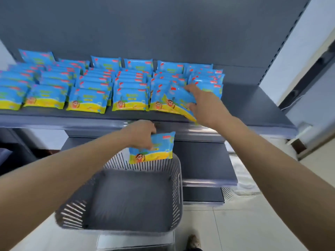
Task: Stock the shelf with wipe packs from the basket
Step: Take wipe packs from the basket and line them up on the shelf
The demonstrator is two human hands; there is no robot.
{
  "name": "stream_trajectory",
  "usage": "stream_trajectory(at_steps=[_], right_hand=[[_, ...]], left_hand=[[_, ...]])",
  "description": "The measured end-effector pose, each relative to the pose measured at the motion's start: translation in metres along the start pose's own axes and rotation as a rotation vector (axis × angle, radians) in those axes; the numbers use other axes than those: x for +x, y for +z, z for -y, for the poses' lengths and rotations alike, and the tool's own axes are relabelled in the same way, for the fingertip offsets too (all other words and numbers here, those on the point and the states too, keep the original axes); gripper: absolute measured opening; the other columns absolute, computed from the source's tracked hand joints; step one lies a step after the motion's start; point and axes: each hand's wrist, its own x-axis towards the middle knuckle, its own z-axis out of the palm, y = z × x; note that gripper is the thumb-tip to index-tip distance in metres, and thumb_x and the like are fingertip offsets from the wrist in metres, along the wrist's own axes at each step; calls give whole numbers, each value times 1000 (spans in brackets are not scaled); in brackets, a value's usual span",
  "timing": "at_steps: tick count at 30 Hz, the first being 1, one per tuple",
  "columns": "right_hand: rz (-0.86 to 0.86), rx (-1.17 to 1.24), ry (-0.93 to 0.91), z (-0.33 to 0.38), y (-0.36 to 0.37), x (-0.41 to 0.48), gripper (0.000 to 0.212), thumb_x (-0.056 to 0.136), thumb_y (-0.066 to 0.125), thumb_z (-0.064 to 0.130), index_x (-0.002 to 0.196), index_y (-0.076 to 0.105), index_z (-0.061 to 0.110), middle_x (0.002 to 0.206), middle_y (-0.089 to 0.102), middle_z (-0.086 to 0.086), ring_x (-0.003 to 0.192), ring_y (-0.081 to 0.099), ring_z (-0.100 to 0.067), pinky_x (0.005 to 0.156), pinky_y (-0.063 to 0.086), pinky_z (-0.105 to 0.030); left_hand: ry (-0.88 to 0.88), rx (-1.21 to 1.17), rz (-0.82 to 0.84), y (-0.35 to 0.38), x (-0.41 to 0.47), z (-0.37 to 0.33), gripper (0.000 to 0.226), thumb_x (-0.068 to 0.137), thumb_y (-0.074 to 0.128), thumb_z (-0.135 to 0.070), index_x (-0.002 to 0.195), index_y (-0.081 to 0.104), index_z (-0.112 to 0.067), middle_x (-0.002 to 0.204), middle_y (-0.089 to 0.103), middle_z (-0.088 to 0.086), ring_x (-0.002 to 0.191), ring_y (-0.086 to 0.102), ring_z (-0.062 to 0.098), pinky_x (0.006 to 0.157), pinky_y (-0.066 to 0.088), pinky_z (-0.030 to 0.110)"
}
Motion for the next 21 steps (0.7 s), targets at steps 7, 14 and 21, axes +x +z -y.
stream_trajectory(at_steps=[7,14,21], right_hand=[[-89,-108,128,-58,-70,36,46,84,45,4,127,39,21,109,61,-20,94,56,-40,72,43,-38],[-109,-131,170,-125,-101,60,40,84,45,3,120,43,19,106,61,-19,88,58,-39,69,49,-40],[32,-103,111,-176,-92,87,39,83,47,4,119,49,19,107,62,-13,90,57,-33,73,48,-37]], left_hand=[[115,-164,-266,-76,23,-55,33,73,73,-19,58,44,-21,58,42,-7,60,41,13,52,31,28],[158,-181,-295,-87,83,-96,17,76,73,-22,88,65,-14,79,60,-2,73,52,15,60,39,25],[113,-129,-236,-77,130,-110,28,77,72,-24,103,66,-13,93,65,1,84,57,16,70,45,27]])
